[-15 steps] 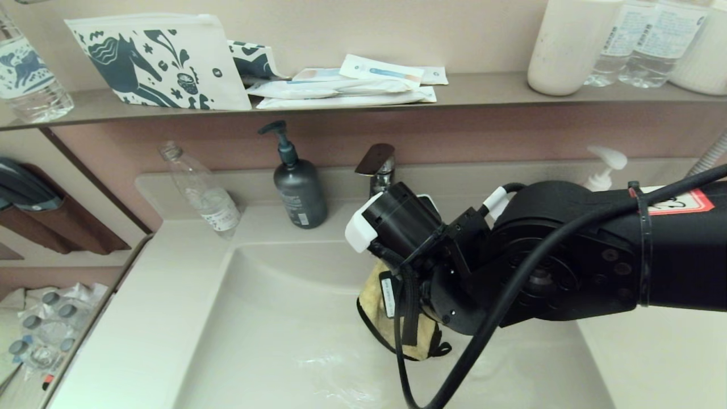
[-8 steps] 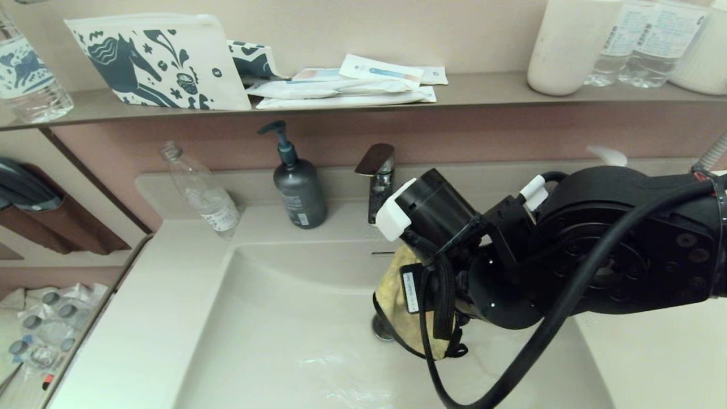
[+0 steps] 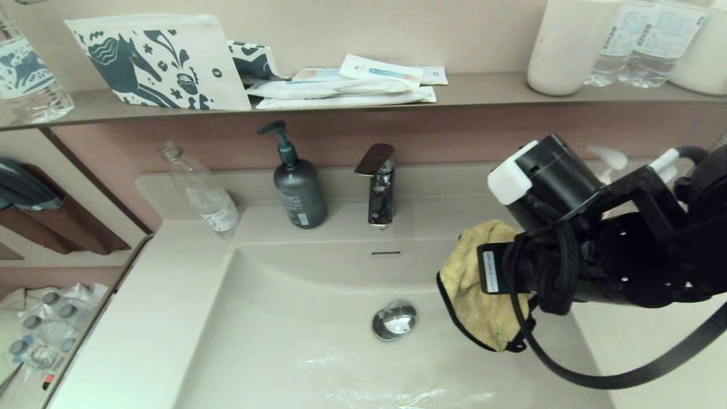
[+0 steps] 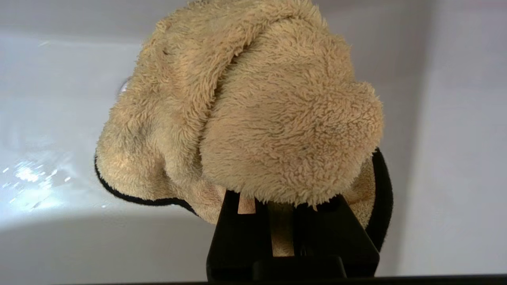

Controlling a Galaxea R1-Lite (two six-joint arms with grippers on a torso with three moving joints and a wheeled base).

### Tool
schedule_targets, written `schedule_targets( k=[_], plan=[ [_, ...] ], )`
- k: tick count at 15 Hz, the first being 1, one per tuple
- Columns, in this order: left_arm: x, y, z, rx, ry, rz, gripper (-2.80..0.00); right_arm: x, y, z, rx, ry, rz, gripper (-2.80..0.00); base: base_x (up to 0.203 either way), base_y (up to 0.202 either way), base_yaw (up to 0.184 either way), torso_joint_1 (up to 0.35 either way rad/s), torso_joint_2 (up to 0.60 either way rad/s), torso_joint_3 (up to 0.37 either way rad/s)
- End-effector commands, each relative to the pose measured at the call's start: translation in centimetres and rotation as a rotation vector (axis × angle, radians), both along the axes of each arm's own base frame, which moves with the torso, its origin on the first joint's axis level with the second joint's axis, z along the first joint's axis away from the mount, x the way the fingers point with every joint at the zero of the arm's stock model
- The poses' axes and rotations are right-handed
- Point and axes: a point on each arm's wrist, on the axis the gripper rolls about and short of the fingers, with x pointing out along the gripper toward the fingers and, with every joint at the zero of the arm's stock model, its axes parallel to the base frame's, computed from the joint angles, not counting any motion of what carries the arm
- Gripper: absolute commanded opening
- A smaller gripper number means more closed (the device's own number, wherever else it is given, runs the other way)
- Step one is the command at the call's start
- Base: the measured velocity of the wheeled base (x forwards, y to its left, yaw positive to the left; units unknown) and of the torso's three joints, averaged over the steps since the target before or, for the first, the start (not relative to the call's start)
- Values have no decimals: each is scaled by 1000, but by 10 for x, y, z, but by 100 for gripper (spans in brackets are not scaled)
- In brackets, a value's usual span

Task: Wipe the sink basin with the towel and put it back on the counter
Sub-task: Wipe the sink

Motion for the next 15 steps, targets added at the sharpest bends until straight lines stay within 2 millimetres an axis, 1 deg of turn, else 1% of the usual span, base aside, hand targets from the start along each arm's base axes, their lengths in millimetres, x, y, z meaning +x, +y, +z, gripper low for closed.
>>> schedule_targets(
  k=[1, 4, 7, 11, 15],
  plan=[
    [0, 0, 0, -1, 0, 1, -280, -8, -29, 11, 23, -22, -56, -280, 0, 0, 0, 0, 0, 0],
    [0, 0, 0, -1, 0, 0, -280, -12, -60, 14, 47, -16, -117, -280, 0, 0, 0, 0, 0, 0],
    [0, 0, 0, -1, 0, 1, -280, -15, -82, 21, 54, -38, -169, -280, 0, 0, 0, 0, 0, 0],
    [0, 0, 0, -1, 0, -1, -280, -25, -101, 21, 52, -45, -212, -280, 0, 0, 0, 0, 0, 0],
    [0, 0, 0, -1, 1, 0, -280, -32, -114, 19, 47, -46, -241, -280, 0, 0, 0, 0, 0, 0]
  ],
)
